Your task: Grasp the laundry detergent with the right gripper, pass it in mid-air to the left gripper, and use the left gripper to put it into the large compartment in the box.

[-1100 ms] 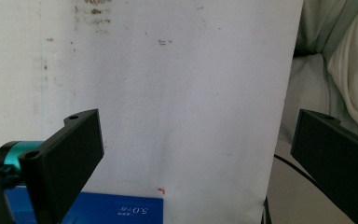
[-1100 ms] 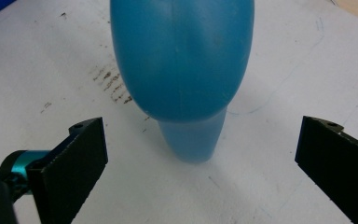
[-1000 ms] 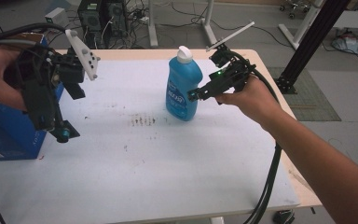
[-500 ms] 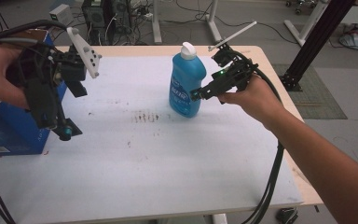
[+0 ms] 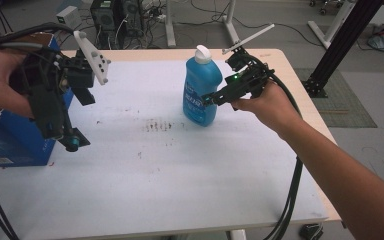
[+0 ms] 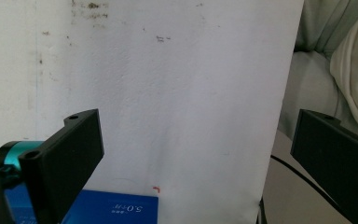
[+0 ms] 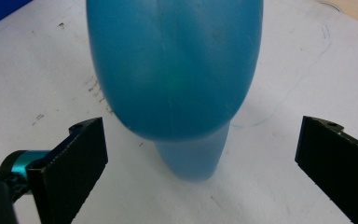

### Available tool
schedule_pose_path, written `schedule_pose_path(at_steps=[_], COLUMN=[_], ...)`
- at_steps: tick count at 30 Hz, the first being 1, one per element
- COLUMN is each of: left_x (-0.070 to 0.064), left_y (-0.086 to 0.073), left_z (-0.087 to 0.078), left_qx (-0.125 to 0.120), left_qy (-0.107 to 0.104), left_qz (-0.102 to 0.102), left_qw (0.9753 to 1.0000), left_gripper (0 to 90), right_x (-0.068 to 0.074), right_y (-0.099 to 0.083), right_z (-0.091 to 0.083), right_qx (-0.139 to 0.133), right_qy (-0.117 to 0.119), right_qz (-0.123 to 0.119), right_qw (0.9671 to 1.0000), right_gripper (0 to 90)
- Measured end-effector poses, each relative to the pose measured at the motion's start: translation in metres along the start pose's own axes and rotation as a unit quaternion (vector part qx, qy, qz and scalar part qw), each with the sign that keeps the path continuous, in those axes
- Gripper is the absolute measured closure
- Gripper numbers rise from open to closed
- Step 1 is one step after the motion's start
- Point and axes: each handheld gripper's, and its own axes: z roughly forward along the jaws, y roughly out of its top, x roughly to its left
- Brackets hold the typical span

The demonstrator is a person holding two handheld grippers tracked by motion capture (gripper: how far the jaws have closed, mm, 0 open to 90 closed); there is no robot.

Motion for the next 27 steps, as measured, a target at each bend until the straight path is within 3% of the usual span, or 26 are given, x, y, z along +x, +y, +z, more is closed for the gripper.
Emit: schedule_pose_path(at_steps=[9, 27], left_x=[0.003, 0.004], left_y=[-0.003, -0.001], left_z=[0.0, 0.002], left_qx=[0.0, 0.004], left_qy=[0.0, 0.0], left_qz=[-0.002, -0.003], left_qw=[1.0, 1.0], left_gripper=[2.4, 2.4], right_x=[0.001, -0.003], right_y=[0.002, -0.004], right_z=[0.012, 0.019], right_qx=[-0.008, -0.052], right_qy=[0.006, 0.013], right_qz=[-0.009, -0.013], right_qw=[0.9999, 0.9985], right_gripper=[1.5, 1.6])
